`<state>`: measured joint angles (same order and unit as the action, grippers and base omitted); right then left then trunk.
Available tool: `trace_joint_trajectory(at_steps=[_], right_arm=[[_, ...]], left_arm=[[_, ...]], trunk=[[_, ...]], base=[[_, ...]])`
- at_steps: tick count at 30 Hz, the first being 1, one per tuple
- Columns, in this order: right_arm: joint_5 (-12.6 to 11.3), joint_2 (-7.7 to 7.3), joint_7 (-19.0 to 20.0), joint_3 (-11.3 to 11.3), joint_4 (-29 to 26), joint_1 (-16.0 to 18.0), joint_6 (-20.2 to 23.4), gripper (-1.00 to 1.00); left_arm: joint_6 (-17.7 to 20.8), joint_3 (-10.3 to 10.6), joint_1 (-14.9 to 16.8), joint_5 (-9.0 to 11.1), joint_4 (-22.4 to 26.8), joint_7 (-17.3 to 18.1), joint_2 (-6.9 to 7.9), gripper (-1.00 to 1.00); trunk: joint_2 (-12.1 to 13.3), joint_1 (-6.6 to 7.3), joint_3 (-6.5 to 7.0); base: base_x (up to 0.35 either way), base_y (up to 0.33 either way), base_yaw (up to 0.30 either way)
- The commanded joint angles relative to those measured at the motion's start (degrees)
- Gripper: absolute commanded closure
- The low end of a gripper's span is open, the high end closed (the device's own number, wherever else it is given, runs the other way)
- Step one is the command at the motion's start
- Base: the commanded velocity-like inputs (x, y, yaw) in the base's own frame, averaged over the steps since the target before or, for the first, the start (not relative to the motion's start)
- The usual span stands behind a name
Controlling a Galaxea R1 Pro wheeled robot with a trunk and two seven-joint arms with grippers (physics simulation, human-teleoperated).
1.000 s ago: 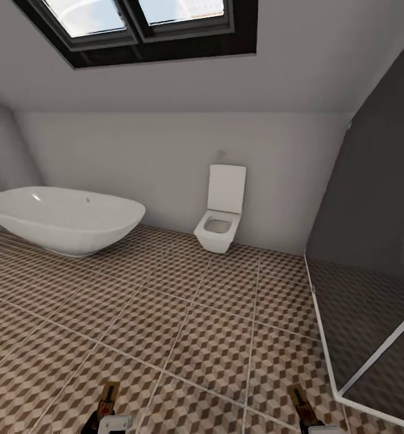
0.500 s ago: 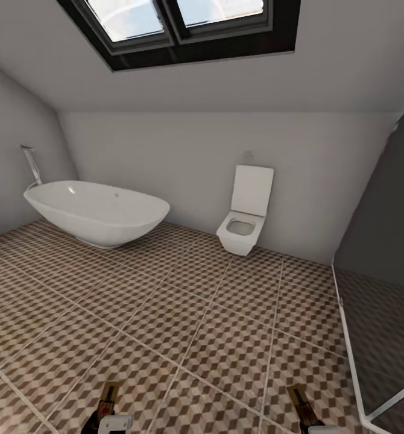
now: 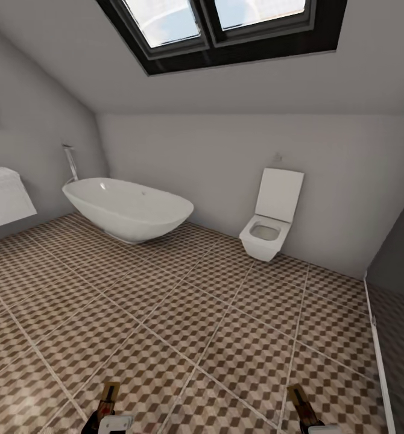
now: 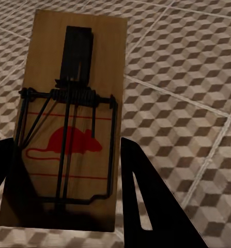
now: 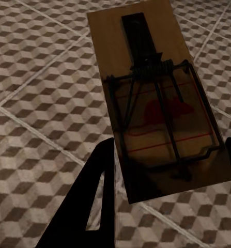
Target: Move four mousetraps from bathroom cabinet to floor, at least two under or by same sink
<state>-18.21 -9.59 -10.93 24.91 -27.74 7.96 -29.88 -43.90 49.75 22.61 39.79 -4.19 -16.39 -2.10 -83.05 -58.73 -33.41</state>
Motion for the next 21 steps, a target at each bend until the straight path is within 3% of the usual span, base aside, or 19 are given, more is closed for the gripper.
trace_joint_trajectory(at_steps=[1,21], right_arm=[[-0.42,-0.08,-0.32,0.49,-0.06,0.04,-0.18,1.0],[-0.42,-0.08,-0.32,0.48,-0.04,0.04,-0.2,1.0]], left_arm=[[-0.07,0.35,0.07,-0.54,-0.2,-0.82,-0.09,1.0],[-0.09,0.35,0.07,-0.59,-0.2,-0.83,-0.1,1.0]], trunk=[[-0.03,0.0,-0.01],[-0.03,0.0,0.77]], base=[[0.0,0.0,0.271],[0.0,0.0,0.271]])
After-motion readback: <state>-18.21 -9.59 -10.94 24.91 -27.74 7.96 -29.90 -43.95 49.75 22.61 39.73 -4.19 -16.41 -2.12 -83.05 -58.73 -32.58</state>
